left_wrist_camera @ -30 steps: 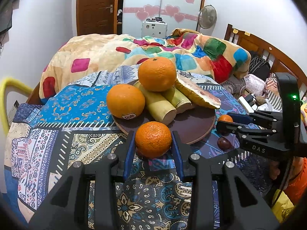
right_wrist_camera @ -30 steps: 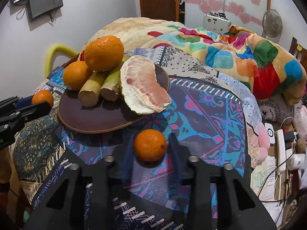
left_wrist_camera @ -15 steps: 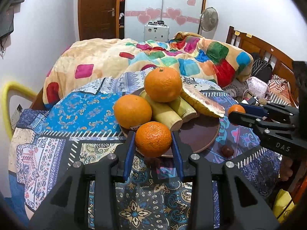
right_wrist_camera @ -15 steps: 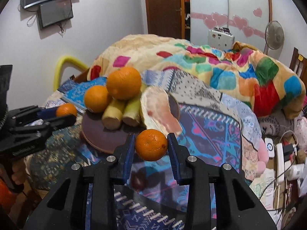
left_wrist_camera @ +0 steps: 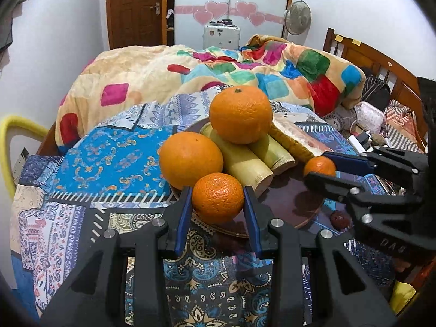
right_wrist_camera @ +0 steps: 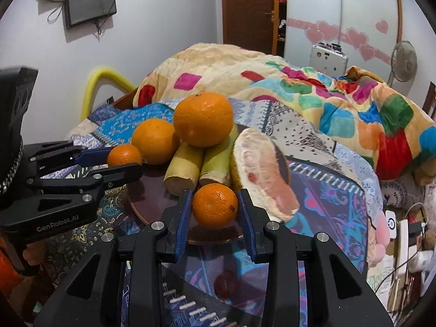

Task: Organize fruits
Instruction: 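Release the tangerine on the plate with the left tool while the right tool releases its tangerine there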

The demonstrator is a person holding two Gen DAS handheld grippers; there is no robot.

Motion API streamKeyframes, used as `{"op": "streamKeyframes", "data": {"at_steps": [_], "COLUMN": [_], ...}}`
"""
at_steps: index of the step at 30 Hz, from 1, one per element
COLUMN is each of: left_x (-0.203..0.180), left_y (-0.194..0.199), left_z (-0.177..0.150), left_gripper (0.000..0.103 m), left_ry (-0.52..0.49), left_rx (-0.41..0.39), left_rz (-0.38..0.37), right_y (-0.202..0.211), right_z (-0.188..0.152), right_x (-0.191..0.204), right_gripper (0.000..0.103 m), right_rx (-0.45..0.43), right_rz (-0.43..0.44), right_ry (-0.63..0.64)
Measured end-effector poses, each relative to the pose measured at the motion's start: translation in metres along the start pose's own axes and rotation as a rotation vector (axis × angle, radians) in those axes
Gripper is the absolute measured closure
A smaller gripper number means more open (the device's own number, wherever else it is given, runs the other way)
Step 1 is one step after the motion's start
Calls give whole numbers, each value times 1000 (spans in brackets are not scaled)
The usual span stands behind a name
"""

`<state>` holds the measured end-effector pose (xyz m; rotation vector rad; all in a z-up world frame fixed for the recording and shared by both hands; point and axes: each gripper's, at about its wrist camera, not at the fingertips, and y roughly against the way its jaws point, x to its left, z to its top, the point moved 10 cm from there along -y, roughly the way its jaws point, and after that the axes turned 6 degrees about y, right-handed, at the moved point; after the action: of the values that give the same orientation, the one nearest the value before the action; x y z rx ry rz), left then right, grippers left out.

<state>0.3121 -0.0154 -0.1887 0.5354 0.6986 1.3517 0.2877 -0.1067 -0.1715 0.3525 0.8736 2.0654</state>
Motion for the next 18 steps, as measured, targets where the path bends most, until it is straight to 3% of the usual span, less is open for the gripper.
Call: {"op": "streamKeyframes", "data": {"at_steps": [10, 13, 18], "left_x": [-3, -2, 0], "left_y": [-10, -4, 13], "left_z": [-3, 0, 4], "left_gripper": [64, 56, 56], "left_ry": [-6, -1, -2], "left_rx": [32, 13, -19], "left_rz": [-20, -18, -12], "right_y": [-13, -10, 7], "right_z": [-4, -3, 0], "right_x": [7, 7, 4], "right_gripper": [71, 64, 63], "right_rx": [34, 26, -7], "right_rz": [1, -8, -15], "right_ry": [31, 31, 22]}}
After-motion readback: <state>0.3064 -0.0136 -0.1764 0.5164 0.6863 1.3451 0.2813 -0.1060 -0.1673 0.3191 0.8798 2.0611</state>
